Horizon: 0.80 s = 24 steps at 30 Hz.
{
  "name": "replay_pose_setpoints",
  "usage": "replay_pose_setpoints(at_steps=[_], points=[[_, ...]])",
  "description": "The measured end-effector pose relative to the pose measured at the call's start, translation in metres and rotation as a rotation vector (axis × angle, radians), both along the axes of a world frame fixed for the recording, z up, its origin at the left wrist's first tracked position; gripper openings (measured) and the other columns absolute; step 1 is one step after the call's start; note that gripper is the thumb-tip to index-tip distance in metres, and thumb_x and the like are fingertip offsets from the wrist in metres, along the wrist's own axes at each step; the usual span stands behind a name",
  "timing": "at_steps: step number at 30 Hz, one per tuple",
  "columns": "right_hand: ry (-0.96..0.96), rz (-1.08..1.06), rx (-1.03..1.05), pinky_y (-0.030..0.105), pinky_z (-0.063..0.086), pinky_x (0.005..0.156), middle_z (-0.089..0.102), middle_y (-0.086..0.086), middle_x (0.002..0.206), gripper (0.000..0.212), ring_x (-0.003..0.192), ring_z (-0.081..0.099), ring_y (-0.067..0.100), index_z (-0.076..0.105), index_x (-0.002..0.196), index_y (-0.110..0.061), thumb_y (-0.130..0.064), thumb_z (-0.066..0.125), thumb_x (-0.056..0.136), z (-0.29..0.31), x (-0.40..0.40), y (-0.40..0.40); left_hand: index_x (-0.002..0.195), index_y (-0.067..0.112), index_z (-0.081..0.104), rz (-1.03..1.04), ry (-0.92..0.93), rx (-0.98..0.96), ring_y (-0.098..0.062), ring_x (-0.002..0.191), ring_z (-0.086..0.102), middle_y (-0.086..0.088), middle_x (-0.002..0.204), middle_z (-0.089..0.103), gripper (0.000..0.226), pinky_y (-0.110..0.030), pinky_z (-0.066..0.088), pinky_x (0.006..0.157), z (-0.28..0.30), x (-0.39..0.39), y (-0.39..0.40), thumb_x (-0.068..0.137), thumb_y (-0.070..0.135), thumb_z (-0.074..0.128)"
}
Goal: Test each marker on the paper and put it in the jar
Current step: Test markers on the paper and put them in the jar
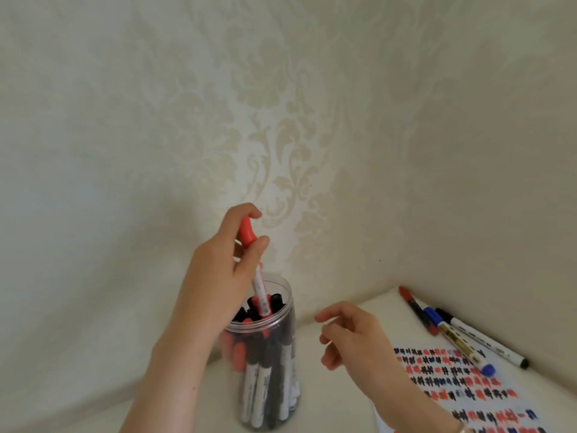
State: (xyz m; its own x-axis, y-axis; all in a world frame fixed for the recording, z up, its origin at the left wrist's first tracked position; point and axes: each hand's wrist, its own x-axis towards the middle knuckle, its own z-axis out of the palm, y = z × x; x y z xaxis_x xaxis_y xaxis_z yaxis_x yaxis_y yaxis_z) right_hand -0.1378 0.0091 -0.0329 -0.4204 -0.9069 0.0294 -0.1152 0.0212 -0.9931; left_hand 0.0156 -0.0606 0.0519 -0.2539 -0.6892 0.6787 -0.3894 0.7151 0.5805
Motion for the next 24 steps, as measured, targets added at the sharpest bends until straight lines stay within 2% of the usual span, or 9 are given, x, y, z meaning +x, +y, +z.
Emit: replay_pose_setpoints(at_steps=[3, 6, 9, 12, 15, 16, 18, 20, 24], points=[[0.019, -0.004, 0.021, 0.026, 0.047, 0.047, 0.059, 0.008, 0.066, 0.028, 0.043, 0.055, 0.015, 0.064, 0.085, -0.01, 0.009, 0.043, 0.085, -0.005, 0.001, -0.004, 0.094, 0.046, 0.045, -0.043, 0.016, 0.041, -0.009, 0.069, 0.069, 0.006, 0.075, 0.06, 0.027, -0.037, 0.057, 0.074, -0.001, 0.001, -0.006, 0.089, 0.026, 0.063], [0.01, 0.001, 0.024, 0.026, 0.047, 0.048, 0.059, 0.007, 0.064, 0.028, 0.042, 0.055, 0.015, 0.065, 0.084, -0.009, 0.01, 0.044, 0.085, -0.007, 0.001, -0.008, 0.095, 0.046, 0.043, -0.042, -0.056, 0.011, -0.006, 0.071, 0.068, 0.011, 0.075, 0.057, 0.026, -0.029, 0.057, 0.072, 0.001, -0.001, -0.01, 0.09, 0.029, 0.062], [0.006, 0.009, 0.035, 0.026, 0.047, 0.046, 0.059, 0.008, 0.063, 0.028, 0.042, 0.054, 0.015, 0.065, 0.083, -0.008, 0.01, 0.044, 0.086, -0.008, 0.002, -0.011, 0.097, 0.047, 0.042, -0.041, -0.114, 0.007, -0.005, 0.072, 0.067, 0.012, 0.077, 0.057, 0.025, -0.028, 0.055, 0.071, -0.002, -0.005, -0.012, 0.091, 0.031, 0.06], [-0.003, 0.012, 0.043, 0.026, 0.045, 0.045, 0.058, 0.008, 0.063, 0.028, 0.04, 0.053, 0.016, 0.065, 0.082, -0.006, 0.011, 0.043, 0.086, -0.011, 0.004, -0.014, 0.095, 0.044, 0.044, -0.055, -0.247, 0.105, -0.004, 0.072, 0.065, 0.01, 0.08, 0.061, 0.019, -0.029, 0.055, 0.071, -0.01, -0.007, -0.018, 0.091, 0.034, 0.06], [0.009, 0.013, 0.062, 0.026, 0.045, 0.045, 0.058, 0.008, 0.063, 0.028, 0.041, 0.053, 0.015, 0.065, 0.081, -0.006, 0.01, 0.043, 0.086, -0.013, 0.004, -0.016, 0.092, 0.041, 0.055, -0.08, -0.398, 0.172, 0.0, 0.078, 0.061, 0.013, 0.085, 0.063, 0.001, -0.016, 0.045, 0.07, -0.012, -0.005, -0.02, 0.092, 0.042, 0.054], [0.012, 0.012, 0.068, 0.026, 0.045, 0.045, 0.058, 0.008, 0.063, 0.028, 0.041, 0.053, 0.015, 0.065, 0.08, -0.006, 0.01, 0.043, 0.087, -0.013, 0.003, -0.017, 0.09, 0.041, 0.06, -0.092, -0.421, 0.184, 0.003, 0.082, 0.059, 0.015, 0.09, 0.06, 0.01, -0.013, 0.04, 0.071, -0.012, -0.003, -0.02, 0.093, 0.044, 0.051], [0.018, 0.009, 0.081, 0.026, 0.045, 0.045, 0.059, 0.009, 0.065, 0.028, 0.042, 0.053, 0.015, 0.065, 0.081, -0.006, 0.01, 0.042, 0.087, -0.015, 0.002, -0.018, 0.089, 0.043, 0.066, -0.087, -0.411, 0.234, 0.007, 0.083, 0.056, 0.017, 0.097, 0.053, 0.02, -0.012, 0.036, 0.072, -0.013, 0.001, -0.022, 0.094, 0.044, 0.047], [0.025, 0.001, 0.089, 0.025, 0.045, 0.046, 0.059, 0.01, 0.066, 0.028, 0.043, 0.054, 0.016, 0.065, 0.082, -0.006, 0.009, 0.042, 0.087, -0.016, 0.001, -0.019, 0.089, 0.045, 0.065, -0.061, -0.377, 0.239, 0.009, 0.086, 0.055, 0.018, 0.098, 0.05, 0.014, -0.01, 0.036, 0.072, -0.013, 0.003, -0.022, 0.093, 0.039, 0.052], [0.031, -0.003, 0.084, 0.026, 0.045, 0.046, 0.059, 0.01, 0.066, 0.028, 0.043, 0.054, 0.017, 0.065, 0.081, -0.006, 0.009, 0.042, 0.087, -0.02, 0.001, -0.02, 0.076, 0.03, 0.057, 0.007, -0.298, 0.247, 0.009, 0.07, 0.062, 0.011, 0.079, 0.066, 0.017, -0.012, 0.039, 0.061, -0.017, 0.007, -0.023, 0.081, 0.024, 0.072]])
